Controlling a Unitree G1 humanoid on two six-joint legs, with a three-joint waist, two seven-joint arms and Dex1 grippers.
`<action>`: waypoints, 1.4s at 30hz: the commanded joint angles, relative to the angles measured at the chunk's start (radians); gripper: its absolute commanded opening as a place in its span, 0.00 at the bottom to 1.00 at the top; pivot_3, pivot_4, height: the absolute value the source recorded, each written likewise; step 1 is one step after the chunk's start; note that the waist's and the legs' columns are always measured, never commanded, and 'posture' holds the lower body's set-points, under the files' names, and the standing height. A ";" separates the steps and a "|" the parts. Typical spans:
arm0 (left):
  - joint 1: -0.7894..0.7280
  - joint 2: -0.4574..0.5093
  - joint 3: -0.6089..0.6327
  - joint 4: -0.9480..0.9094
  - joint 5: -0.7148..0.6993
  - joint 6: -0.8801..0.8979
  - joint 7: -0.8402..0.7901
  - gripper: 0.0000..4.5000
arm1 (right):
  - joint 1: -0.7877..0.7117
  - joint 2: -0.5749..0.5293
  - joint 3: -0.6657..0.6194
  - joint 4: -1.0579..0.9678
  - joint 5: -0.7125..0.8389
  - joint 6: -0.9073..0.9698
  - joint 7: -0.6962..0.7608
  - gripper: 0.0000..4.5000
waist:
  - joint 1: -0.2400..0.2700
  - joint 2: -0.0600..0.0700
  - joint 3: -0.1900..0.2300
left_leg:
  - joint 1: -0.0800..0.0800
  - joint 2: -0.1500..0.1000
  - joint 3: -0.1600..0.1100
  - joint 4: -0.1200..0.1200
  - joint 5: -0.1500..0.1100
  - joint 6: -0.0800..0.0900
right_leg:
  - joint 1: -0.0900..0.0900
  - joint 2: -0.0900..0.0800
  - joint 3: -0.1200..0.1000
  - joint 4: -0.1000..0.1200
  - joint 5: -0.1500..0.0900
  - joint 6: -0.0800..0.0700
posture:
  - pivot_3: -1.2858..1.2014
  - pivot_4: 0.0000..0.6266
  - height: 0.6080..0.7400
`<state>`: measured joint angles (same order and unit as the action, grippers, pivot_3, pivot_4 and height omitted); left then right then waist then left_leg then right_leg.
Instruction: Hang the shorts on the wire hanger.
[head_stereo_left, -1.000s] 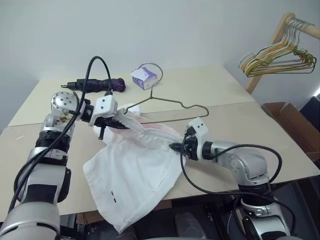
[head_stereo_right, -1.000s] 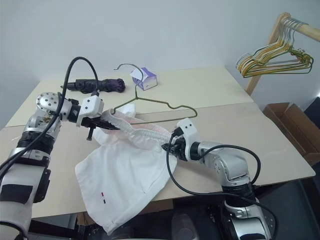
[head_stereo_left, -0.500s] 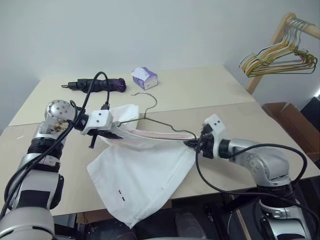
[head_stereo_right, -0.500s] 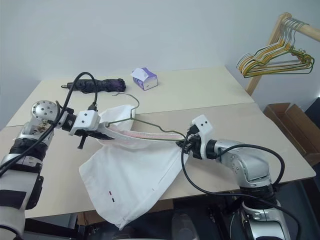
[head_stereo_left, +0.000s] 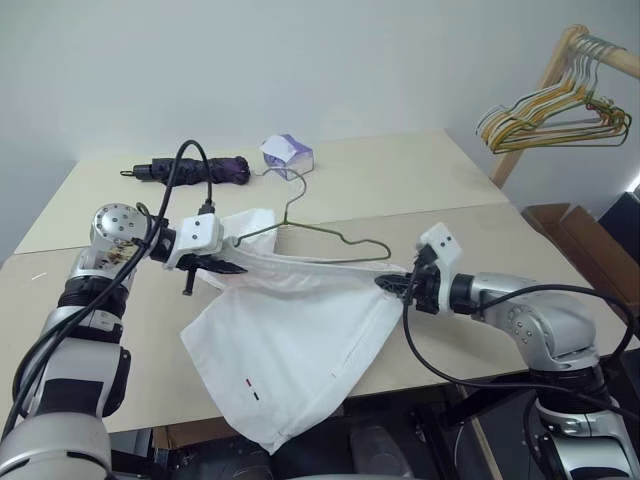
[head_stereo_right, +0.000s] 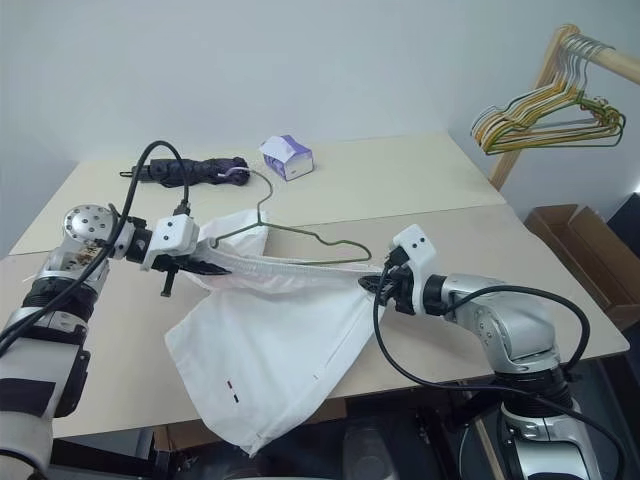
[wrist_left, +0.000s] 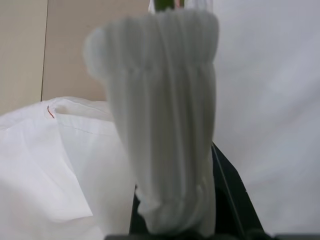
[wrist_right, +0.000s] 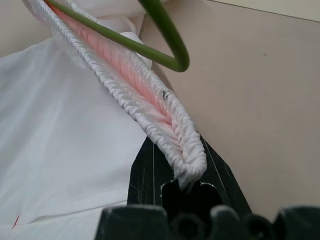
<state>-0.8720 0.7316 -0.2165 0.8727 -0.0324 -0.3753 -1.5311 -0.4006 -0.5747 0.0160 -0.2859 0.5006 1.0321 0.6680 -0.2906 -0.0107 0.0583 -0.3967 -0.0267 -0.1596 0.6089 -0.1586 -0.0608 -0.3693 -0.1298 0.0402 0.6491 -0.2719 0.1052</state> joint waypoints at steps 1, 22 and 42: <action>-0.012 0.063 0.006 0.039 0.047 -0.024 0.005 0.00 | -0.013 -0.046 -0.067 0.006 -0.005 -0.020 -0.011 0.02 | 0.000 0.000 0.000 | 0.000 0.000 0.000 0.000 0.000 0.000 | 0.000 0.000 0.000 0.000 0.000 0.000 | 0.42 0.00 1.00; -0.030 0.017 0.045 0.070 0.011 -0.060 0.058 0.00 | -0.015 -0.090 -0.040 0.024 0.010 -0.027 0.000 0.02 | 0.000 0.000 0.000 | 0.000 0.000 0.000 0.000 0.000 0.000 | 0.000 0.000 0.000 0.000 0.000 0.000 | 0.41 0.00 1.00; -0.015 0.029 0.025 0.049 -0.007 -0.072 -0.040 0.00 | -0.018 -0.105 -0.040 0.029 0.018 -0.024 0.006 0.02 | -0.001 0.000 0.000 | 0.000 0.000 0.000 0.000 0.000 0.000 | 0.000 0.000 0.000 0.000 0.000 0.000 | 0.41 0.00 1.00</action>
<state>-0.8739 0.7133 -0.2112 0.9182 -0.0662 -0.4343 -1.5797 -0.4087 -0.6415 0.0213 -0.2643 0.5334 1.0257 0.6798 -0.2916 -0.0107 0.0583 -0.3968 -0.0267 -0.1594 0.6090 -0.1586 -0.0608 -0.3693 -0.1298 0.0402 0.6490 -0.2719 0.1052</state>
